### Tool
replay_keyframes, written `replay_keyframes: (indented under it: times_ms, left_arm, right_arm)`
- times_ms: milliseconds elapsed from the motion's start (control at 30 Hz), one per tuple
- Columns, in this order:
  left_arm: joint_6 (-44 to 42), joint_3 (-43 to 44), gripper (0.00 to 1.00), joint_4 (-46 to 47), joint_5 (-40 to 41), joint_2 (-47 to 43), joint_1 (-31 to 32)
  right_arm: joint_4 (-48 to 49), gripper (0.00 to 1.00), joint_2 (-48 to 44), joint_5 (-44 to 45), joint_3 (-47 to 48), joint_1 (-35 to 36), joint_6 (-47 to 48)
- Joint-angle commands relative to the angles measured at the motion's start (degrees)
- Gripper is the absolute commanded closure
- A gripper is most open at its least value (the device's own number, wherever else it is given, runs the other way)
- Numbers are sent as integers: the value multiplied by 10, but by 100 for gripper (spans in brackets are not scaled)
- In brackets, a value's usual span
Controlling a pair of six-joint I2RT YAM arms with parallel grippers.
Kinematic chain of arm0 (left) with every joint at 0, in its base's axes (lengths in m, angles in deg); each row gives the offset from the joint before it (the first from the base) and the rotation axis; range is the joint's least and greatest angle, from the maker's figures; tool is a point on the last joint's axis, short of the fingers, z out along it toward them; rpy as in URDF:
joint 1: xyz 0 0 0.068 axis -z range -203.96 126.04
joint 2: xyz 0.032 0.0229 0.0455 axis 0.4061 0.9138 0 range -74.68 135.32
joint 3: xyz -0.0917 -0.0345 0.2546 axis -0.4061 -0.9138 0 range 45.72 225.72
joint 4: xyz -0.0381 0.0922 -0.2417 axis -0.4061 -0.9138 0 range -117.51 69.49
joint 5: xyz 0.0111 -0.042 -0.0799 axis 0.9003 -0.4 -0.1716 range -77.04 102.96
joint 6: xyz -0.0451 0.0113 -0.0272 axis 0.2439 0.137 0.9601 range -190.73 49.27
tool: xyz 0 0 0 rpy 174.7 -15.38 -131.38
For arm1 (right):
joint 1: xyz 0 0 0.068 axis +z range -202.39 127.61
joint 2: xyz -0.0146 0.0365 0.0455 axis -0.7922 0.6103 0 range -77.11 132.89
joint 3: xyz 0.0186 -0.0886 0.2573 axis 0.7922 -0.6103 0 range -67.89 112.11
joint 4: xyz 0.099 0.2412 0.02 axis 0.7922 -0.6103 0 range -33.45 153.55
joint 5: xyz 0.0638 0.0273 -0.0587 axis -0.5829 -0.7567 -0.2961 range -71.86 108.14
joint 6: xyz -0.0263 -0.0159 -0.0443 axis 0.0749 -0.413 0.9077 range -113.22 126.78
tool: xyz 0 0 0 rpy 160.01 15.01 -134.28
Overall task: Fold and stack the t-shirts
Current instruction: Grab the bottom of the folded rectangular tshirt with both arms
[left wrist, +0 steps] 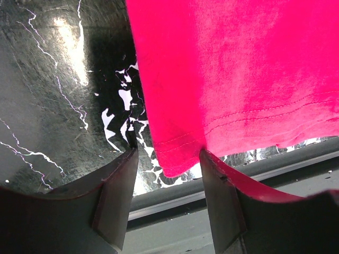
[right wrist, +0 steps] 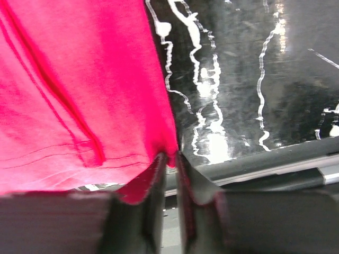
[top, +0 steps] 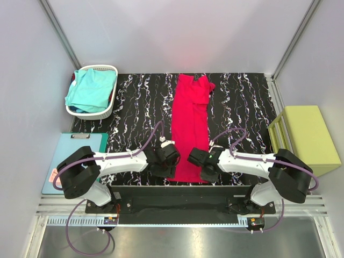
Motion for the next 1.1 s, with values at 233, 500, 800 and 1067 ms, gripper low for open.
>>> replay_keyframes:
  times_ms: [233, 500, 800, 1067]
  left_arm:
    - [9, 3, 45, 20, -14, 20, 6]
    - [10, 11, 46, 21, -16, 29, 8]
    - [12, 13, 46, -3, -10, 23, 9]
    - [38, -7, 44, -52, -1, -39, 20]
  right_arm:
    - [98, 97, 55, -96, -67, 8, -30]
    - [87, 100, 53, -89, -64, 7, -28]
    - [29, 100, 26, -51, -62, 7, -48]
    - [3, 100, 3, -26, -63, 7, -66]
